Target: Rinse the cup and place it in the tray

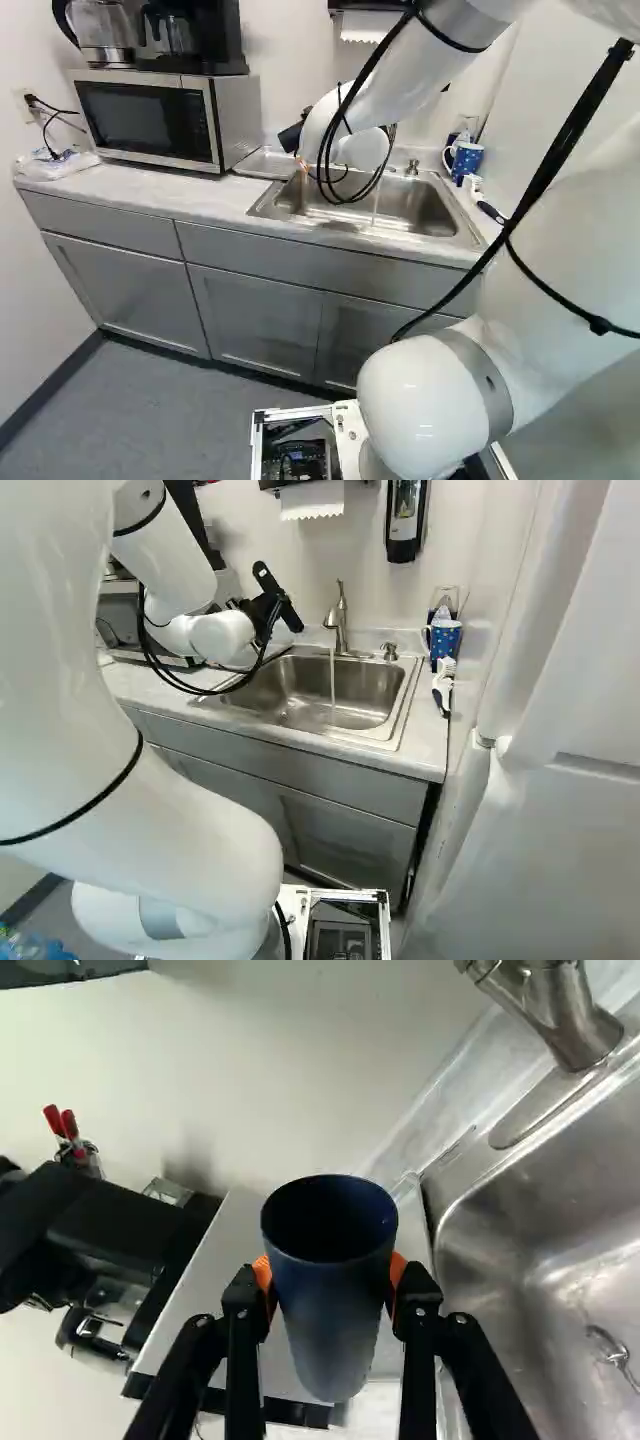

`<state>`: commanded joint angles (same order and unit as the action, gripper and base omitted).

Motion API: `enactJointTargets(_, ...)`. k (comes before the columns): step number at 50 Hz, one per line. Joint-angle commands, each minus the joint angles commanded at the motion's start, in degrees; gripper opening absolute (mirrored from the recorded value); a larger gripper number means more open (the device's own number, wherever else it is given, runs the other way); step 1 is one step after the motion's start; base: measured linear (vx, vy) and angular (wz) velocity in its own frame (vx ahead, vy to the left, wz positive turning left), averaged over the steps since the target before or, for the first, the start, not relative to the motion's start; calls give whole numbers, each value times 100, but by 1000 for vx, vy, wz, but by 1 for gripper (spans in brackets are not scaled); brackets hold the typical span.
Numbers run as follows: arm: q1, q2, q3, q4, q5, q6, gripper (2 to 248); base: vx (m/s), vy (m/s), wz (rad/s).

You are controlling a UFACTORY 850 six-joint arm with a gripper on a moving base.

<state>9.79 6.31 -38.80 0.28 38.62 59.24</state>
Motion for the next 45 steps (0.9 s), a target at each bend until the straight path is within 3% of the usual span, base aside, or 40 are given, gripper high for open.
enactJointTargets(45,0,0,0,0,0,-2710,124,0,0,0)
